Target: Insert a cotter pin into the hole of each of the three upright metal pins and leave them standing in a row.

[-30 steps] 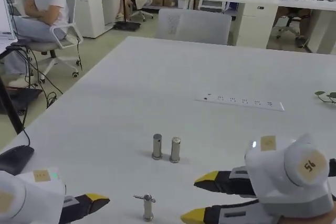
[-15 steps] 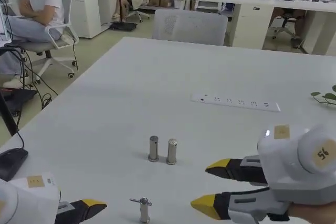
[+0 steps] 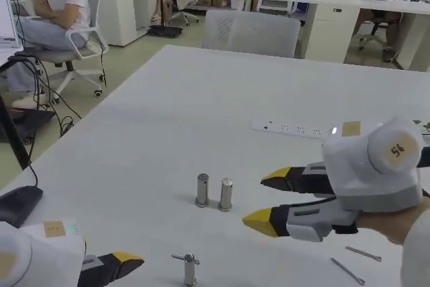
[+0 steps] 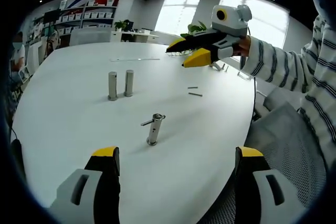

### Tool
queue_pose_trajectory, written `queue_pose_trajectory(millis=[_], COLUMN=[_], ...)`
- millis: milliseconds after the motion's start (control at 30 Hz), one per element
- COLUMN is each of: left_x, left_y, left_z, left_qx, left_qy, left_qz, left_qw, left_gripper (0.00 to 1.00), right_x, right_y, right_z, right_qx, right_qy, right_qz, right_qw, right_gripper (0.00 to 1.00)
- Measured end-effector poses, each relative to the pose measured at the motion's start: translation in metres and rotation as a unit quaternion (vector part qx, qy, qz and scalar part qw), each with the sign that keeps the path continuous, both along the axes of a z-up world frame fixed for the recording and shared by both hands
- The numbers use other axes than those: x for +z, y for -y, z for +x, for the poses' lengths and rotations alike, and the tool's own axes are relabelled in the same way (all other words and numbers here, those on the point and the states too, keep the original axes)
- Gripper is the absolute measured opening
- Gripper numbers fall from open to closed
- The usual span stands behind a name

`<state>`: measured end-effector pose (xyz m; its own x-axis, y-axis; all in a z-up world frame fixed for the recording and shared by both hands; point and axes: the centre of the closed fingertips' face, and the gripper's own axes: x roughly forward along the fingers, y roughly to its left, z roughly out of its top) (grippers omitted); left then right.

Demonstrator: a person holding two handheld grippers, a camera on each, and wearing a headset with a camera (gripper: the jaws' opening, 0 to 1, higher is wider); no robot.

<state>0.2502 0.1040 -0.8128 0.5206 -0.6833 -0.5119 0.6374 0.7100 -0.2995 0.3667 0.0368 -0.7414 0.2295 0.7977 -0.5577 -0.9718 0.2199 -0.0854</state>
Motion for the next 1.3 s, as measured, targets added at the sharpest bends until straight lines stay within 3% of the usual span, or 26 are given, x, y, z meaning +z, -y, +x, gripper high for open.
queue_pose_trajectory(millis=[433,700,967,1067,1300], left_x=[0.001,0.001,0.0,0.0,0.001], left_y=[0.002,0.002,0.003,0.003,0.002], left_z=[0.001,0.002,0.001,0.001,-0.001], left_qx=[-0.003,-0.003,-0.003,-0.002,-0.001], left_qy=[-0.001,-0.003,-0.008,-0.008,-0.007], left_qz=[0.0,-0.001,-0.003,-0.005,-0.004], left_qw=[1.0,1.0,1.0,1.0,1.0], left_gripper=[0.91,0.91,0.9,0.9,0.91], right_x=[-0.013,-0.032,-0.044,-0.045,-0.056], right_y=[-0.014,-0.024,-0.031,-0.035,-0.04], right_z=[0.035,0.051,0.06,0.062,0.067], right_qx=[-0.026,-0.037,-0.048,-0.056,-0.062], right_qy=[-0.021,-0.034,-0.051,-0.068,-0.075], right_qz=[0.013,0.006,0.009,0.024,0.019], right_qw=[0.9994,0.9987,0.9975,0.9959,0.9951], right_gripper=[0.44,0.43,0.42,0.41,0.41])
